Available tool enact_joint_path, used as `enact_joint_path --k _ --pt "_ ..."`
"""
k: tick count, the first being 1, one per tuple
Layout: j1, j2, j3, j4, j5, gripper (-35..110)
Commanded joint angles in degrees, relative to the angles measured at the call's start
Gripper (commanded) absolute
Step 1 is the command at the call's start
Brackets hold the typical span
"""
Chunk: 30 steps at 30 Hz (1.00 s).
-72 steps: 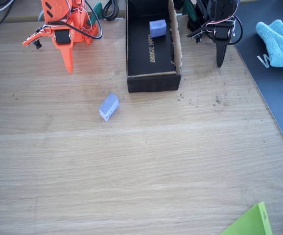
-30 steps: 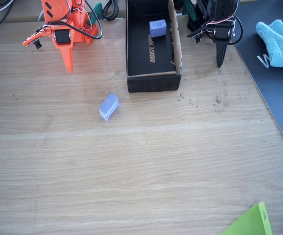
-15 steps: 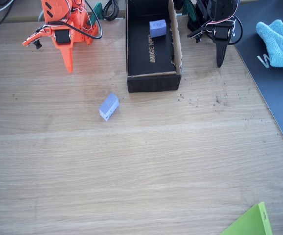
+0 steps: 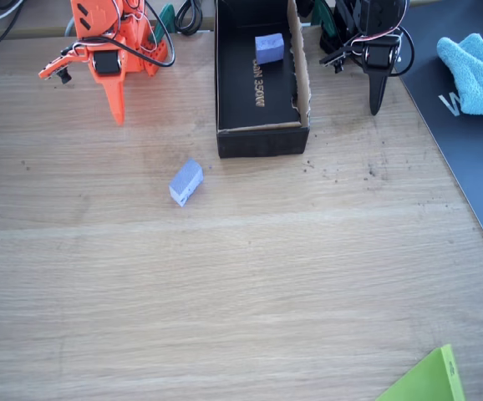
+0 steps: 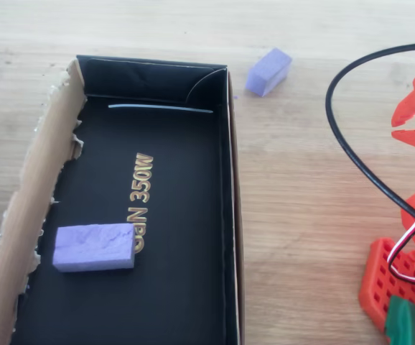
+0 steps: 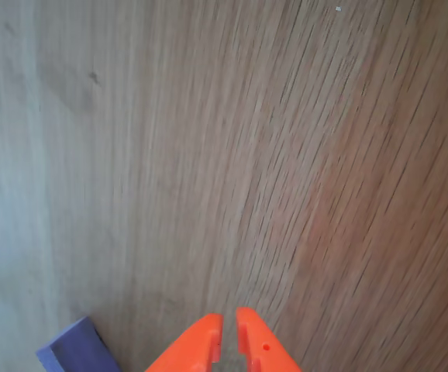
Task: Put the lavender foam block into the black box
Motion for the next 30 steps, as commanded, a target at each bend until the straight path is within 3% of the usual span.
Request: enact_joint_path --k 1,28,29,30 --pt "0.09 0.7 0.18 1.23 1.05 0" --pt "-2.11 0.7 0.18 1.23 -2.46 2" --pt "-4.04 0.62 0.18 1.23 -0.88 3" --pt "-6.15 0.62 0.18 0.79 7.56 3"
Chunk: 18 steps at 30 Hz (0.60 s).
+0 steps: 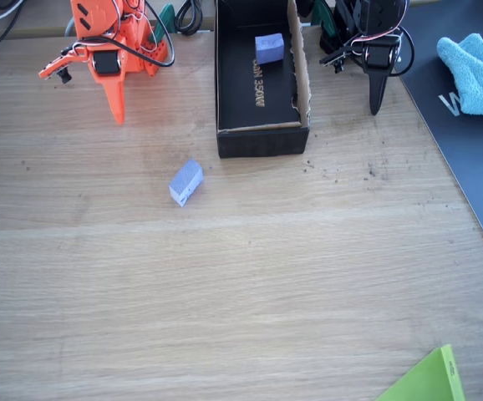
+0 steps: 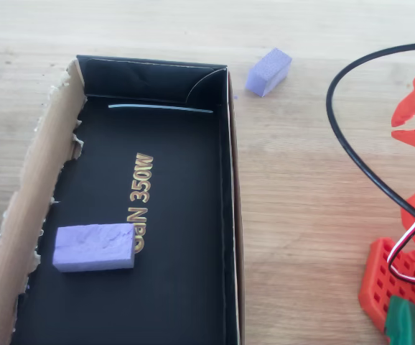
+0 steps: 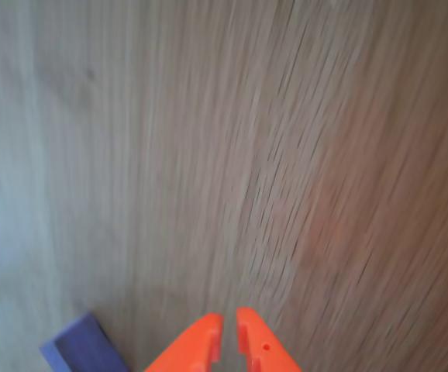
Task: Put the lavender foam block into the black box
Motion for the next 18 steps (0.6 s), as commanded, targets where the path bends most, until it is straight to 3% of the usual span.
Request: enact_joint_path --k 1,2,8,13,18 --pt "-4.48 0.62 0.18 -0.88 18.63 3" --pt "-4.83 0.62 0.18 -3.16 25.49 2" --pt "-5.27 0.62 -0.97 -16.87 18.81 9" --pt "-7.21 -1.93 -9.4 -16.35 21.09 2" --pt "-6.68 -20.04 -25.75 -14.33 21.01 0"
